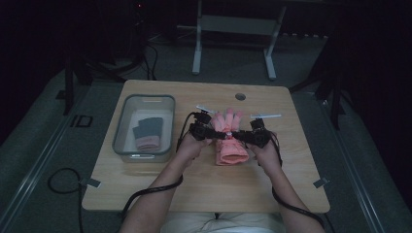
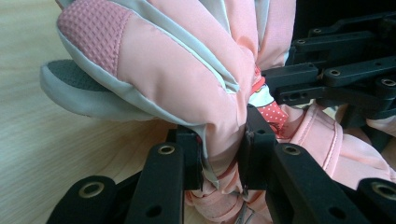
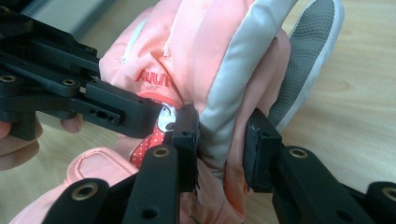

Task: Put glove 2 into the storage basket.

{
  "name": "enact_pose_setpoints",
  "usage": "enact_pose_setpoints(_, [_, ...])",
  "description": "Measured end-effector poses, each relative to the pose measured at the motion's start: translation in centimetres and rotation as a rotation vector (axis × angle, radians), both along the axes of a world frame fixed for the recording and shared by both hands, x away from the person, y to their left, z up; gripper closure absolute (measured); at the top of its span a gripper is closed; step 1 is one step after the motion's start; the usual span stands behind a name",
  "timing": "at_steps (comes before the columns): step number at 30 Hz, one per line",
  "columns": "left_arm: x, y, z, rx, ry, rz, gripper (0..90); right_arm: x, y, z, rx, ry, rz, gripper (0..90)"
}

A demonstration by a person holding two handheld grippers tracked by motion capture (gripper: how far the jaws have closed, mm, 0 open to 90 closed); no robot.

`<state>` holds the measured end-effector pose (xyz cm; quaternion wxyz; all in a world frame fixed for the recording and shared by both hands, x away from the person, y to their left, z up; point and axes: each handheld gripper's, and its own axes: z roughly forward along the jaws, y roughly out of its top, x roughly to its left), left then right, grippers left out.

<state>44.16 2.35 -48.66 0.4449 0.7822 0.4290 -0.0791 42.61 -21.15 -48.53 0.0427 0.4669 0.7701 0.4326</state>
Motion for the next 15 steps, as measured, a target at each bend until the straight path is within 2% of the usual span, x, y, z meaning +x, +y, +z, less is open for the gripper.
enact_pose_setpoints(6, [-0.9, 1.4, 2.6, 0.007, -0.051, 0.008, 73.3, -0.4, 1.0, 2.1, 0.035, -0.036, 0.028, 69.8])
enact_pose_setpoints(8, [-1.0, 1.6, 2.9, 0.009, -0.058, 0.008, 73.3, -0.5, 1.4, 2.8, 0.034, -0.046, 0.036, 69.7])
enact_pose_setpoints(10, [-1.3, 2.5, 4.3, 0.017, -0.084, 0.013, 73.3, -0.5, 1.9, 3.5, 0.038, -0.059, 0.046, 69.7])
enact_pose_setpoints(15, [-1.8, 4.1, 6.0, 0.02, -0.114, 0.033, 73.3, -0.4, 3.4, 5.3, 0.048, -0.089, 0.07, 69.7])
